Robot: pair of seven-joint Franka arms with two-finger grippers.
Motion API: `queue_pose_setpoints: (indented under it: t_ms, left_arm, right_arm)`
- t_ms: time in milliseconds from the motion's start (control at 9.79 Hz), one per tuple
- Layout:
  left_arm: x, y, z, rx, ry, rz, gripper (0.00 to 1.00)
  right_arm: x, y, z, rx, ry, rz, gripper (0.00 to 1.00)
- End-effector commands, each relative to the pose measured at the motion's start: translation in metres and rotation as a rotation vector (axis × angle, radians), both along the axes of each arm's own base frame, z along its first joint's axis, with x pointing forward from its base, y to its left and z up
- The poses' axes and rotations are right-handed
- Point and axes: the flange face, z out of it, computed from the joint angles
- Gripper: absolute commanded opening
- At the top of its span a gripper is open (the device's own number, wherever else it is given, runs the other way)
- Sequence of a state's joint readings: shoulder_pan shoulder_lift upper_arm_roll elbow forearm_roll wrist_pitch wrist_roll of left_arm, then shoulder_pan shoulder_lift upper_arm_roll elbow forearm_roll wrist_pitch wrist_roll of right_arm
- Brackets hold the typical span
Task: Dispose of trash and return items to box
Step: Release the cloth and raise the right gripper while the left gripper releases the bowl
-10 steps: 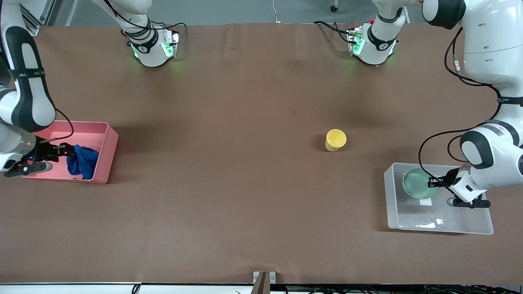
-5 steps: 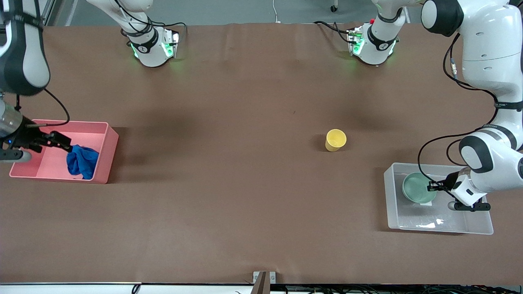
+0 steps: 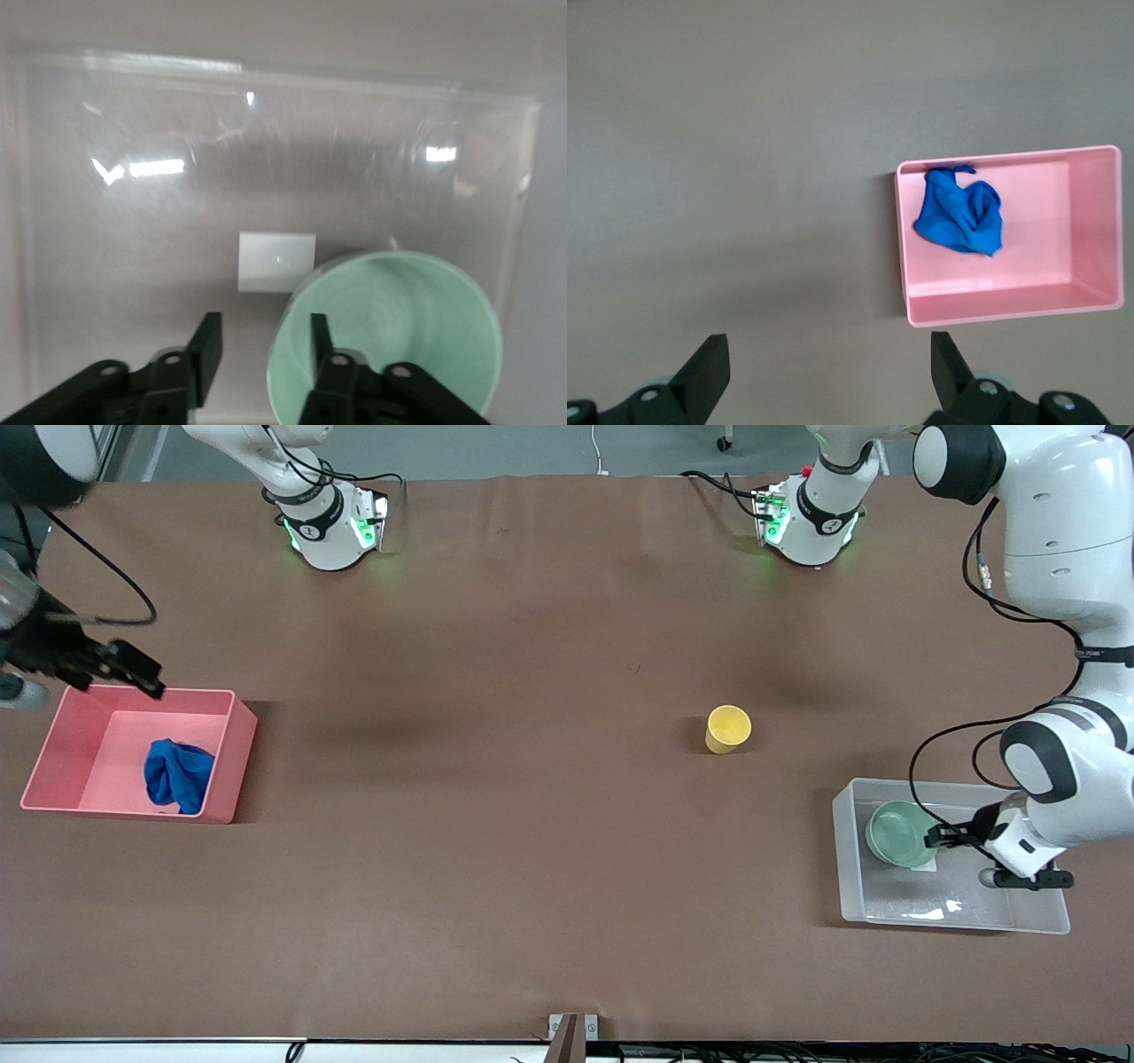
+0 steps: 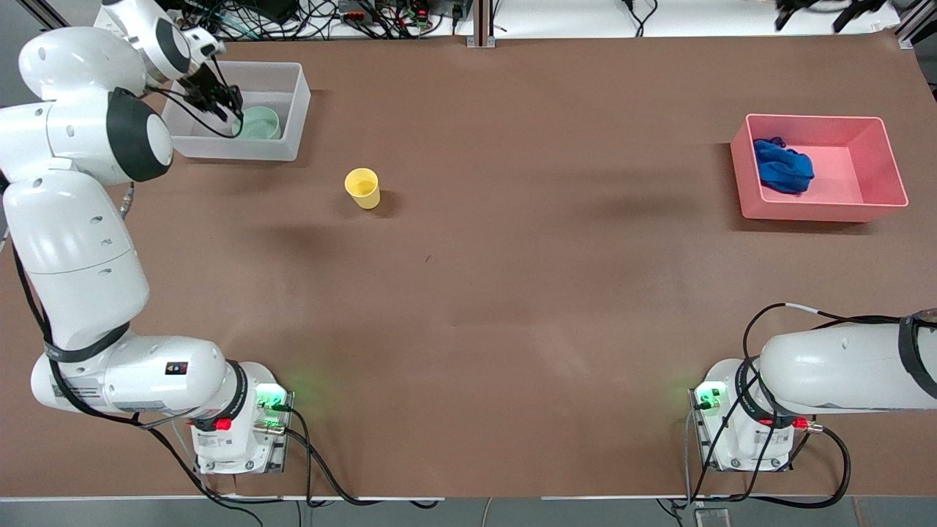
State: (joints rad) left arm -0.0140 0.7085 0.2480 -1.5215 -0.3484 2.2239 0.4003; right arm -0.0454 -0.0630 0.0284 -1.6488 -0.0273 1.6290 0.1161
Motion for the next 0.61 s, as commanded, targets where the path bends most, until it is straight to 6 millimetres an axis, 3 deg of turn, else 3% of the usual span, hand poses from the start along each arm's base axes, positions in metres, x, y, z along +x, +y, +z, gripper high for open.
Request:
queue_pose_setpoints:
  t_ms: [0,102,307,511]
  left_arm:
    - [-0.01,-0.006,0.075,-0.016,-0.068,-0.015,1.0]
    - [-0.021,-0.011,0.118,-0.002,-0.075,-0.051,1.0]
    - [-0.062,-0.031,0.187,0.005,-0.025,-0.097,1.0]
    - [-0.124,-0.072,0.21,-0.017,-0.005,-0.123,1.0]
  right_arm:
    - [-0.009,-0.008,0.052,0.003,-0.006,-0.024,1.0]
    - [-0.008,-0.012,0.066,-0.006,-0.009,-0.026,1.0]
    - [-0.004,-0.011,0.061,-0.006,0.006,-0.028,1.0]
    - [-0.001,-0.015,0.053,-0.01,0.014,-0.034,1.0]
